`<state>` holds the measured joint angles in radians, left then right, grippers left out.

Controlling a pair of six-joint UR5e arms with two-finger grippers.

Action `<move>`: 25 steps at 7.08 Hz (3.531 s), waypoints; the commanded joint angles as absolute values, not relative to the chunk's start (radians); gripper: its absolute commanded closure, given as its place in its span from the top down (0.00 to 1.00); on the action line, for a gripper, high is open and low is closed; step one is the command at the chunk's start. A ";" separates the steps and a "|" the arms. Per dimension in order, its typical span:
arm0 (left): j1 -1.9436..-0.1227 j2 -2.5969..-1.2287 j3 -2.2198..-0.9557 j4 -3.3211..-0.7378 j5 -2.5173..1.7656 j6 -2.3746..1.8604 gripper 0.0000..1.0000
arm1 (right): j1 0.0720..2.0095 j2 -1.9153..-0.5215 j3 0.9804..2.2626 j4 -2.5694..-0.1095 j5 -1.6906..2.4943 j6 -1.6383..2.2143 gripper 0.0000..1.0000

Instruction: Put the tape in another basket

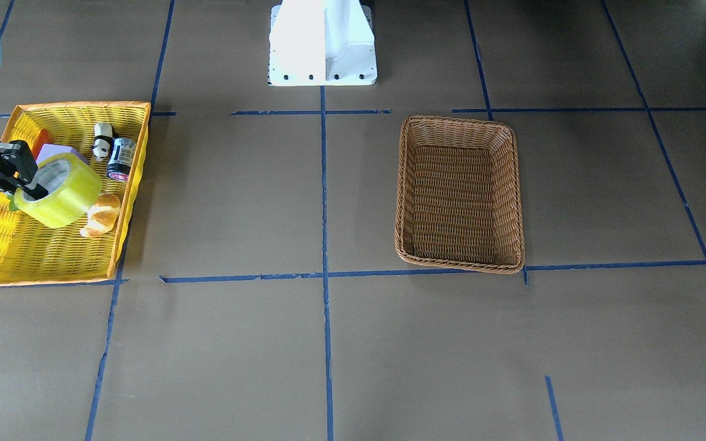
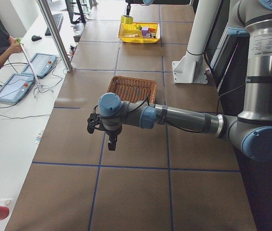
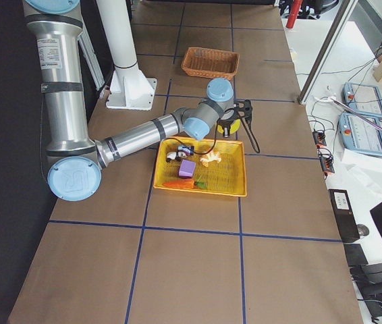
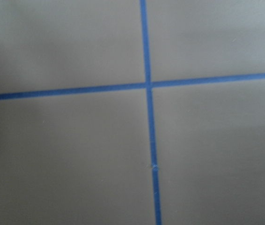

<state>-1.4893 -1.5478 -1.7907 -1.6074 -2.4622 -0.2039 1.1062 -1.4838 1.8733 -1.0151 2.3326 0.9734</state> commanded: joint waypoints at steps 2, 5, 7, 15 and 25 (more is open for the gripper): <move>-1.227 -1.557 -1.862 -1.982 -2.474 -0.814 1.00 | 0.999 -1.468 1.853 -0.639 2.294 1.453 0.01; -1.041 -1.702 -1.848 -2.239 -2.462 -1.377 1.00 | 0.912 -1.470 1.842 -0.410 2.202 1.708 0.02; -0.977 -1.784 -1.862 -2.395 -2.424 -1.706 1.00 | 0.823 -1.477 1.838 -0.268 2.096 1.831 0.02; -0.626 -1.805 -1.715 -3.366 -1.889 -2.291 1.00 | 0.554 -1.347 1.835 0.048 1.913 1.985 0.03; -0.473 -1.946 -1.746 -3.418 -1.766 -2.482 1.00 | 0.351 -1.244 1.787 0.048 1.830 1.979 0.03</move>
